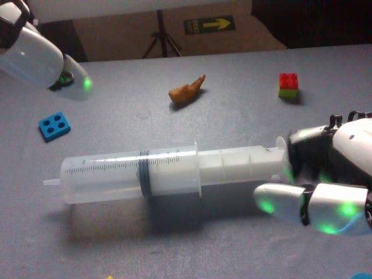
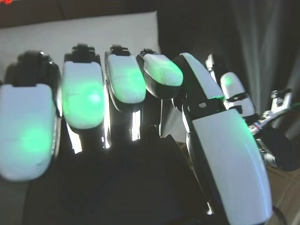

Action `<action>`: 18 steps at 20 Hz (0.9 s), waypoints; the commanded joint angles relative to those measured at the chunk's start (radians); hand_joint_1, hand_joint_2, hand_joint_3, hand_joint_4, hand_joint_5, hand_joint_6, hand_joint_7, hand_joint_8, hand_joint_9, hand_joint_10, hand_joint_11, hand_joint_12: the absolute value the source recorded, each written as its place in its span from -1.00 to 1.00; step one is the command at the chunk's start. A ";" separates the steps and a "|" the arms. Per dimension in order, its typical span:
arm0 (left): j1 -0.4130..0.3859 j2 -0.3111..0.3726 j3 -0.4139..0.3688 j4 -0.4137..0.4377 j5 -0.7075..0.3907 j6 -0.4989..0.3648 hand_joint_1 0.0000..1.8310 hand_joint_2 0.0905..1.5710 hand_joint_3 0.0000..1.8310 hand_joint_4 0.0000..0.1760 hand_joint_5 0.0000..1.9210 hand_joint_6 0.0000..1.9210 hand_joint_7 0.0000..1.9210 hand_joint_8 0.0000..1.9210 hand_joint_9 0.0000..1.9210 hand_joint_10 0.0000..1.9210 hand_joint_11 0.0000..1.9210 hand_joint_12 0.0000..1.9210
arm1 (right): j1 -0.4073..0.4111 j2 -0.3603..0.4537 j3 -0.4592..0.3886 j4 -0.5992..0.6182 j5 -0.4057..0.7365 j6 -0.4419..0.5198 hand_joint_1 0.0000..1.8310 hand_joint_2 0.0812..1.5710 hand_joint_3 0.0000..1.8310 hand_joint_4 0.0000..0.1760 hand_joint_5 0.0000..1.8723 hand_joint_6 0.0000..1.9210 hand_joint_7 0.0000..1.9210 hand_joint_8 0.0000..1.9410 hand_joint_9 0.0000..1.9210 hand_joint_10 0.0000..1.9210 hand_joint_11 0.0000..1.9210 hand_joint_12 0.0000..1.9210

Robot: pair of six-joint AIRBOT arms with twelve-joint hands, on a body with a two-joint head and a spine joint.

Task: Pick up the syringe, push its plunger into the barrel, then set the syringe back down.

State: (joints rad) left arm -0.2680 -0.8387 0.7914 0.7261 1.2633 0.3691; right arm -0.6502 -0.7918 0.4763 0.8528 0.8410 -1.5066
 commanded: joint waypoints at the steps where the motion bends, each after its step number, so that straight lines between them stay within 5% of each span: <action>1: -0.006 0.002 0.004 0.072 -0.039 0.005 -0.98 0.29 -0.98 -1.00 -1.00 -1.00 -1.00 -1.00 -1.00 -1.00 -1.00 -0.99 | 0.013 -0.001 0.000 -0.050 0.098 -0.013 -0.84 0.16 -0.96 -1.00 -1.00 -1.00 -1.00 -1.00 -1.00 -1.00 -1.00 -1.00; 8: -0.002 0.027 -0.027 0.061 -0.059 0.048 -1.00 0.31 -0.99 -1.00 -1.00 -1.00 -1.00 -1.00 -1.00 -1.00 -1.00 -1.00 | 0.016 0.002 0.000 -0.047 0.186 -0.009 -0.81 0.16 -0.98 -1.00 -1.00 -1.00 -1.00 -1.00 -1.00 -1.00 -1.00 -1.00; 12: 0.017 0.031 -0.029 -0.075 -0.174 0.226 -1.00 0.30 -0.99 -1.00 -1.00 -1.00 -1.00 -1.00 -1.00 -1.00 -1.00 -1.00 | 0.017 0.026 -0.007 -0.026 0.205 0.018 -0.85 0.17 -0.98 -1.00 -1.00 -1.00 -1.00 -1.00 -1.00 -1.00 -1.00 -1.00; 18: 0.056 0.001 -0.103 0.013 -0.049 -0.091 -0.96 0.29 -1.00 -1.00 -1.00 -1.00 -1.00 -1.00 -1.00 -1.00 -0.98 -0.99 | 0.011 0.028 -0.006 -0.026 0.208 0.027 -0.83 0.17 -0.99 -1.00 -1.00 -1.00 -1.00 -1.00 -1.00 -1.00 -1.00 -1.00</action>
State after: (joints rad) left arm -0.2039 -0.8356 0.6926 0.6743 1.2339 0.2729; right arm -0.6464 -0.7696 0.4732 0.8894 0.9565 -1.4899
